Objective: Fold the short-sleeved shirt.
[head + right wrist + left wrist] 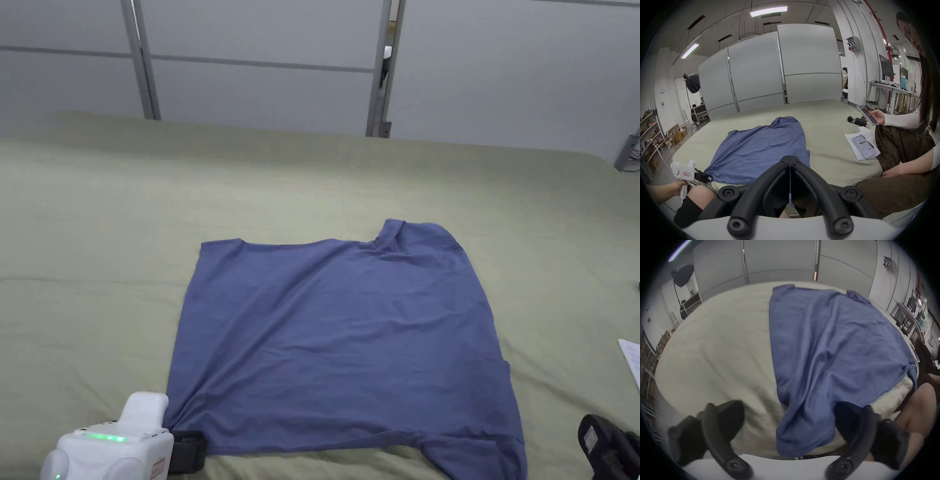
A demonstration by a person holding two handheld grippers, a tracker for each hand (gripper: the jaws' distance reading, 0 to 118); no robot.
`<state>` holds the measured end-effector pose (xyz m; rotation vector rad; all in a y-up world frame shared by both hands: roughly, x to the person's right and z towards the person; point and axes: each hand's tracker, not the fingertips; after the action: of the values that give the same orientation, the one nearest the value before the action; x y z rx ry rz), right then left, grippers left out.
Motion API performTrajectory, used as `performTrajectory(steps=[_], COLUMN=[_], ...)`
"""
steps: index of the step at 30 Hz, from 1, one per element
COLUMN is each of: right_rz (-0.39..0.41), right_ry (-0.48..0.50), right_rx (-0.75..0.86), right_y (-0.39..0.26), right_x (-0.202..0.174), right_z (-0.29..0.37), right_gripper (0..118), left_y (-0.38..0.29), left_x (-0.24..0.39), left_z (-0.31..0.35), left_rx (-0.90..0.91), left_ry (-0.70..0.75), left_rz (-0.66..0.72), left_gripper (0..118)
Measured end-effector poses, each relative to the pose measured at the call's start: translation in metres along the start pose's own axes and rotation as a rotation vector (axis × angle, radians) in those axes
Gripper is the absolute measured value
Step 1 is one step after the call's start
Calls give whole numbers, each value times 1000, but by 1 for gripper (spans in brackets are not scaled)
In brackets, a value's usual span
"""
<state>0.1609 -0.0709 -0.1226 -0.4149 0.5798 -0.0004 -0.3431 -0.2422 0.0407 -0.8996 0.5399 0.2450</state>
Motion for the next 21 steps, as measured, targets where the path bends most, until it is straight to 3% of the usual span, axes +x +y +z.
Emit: performTrajectory(steps=[1, 3, 4, 8, 12, 16, 21], right_rz=[4, 6, 8, 18, 26, -7, -37], right_ry=[-2, -4, -5, -13, -10, -1, 48], right_rx=[-4, -15, -21, -47, -83, -142, -328], right_y=[-1, -3, -5, -12, -17, -21, -40], right_x=[0, -1, -1, 2, 9, 29, 55], right_z=[0, -2, -4, -12, -19, -28, -65], right_gripper=[3, 3, 3, 3, 3, 3, 4], left_y=[1, 2, 3, 9, 15, 18, 24], left_x=[0, 2, 10, 10, -8, -12, -21], left_z=[5, 20, 32, 35, 54, 68, 66], left_rx=[63, 120, 100, 113, 180, 215, 195], left_ry=[0, -64, -132, -77, -155, -110, -85], left_rz=[20, 80, 109, 61, 192, 116, 146], left_gripper=[83, 4, 4, 4, 4, 4, 4])
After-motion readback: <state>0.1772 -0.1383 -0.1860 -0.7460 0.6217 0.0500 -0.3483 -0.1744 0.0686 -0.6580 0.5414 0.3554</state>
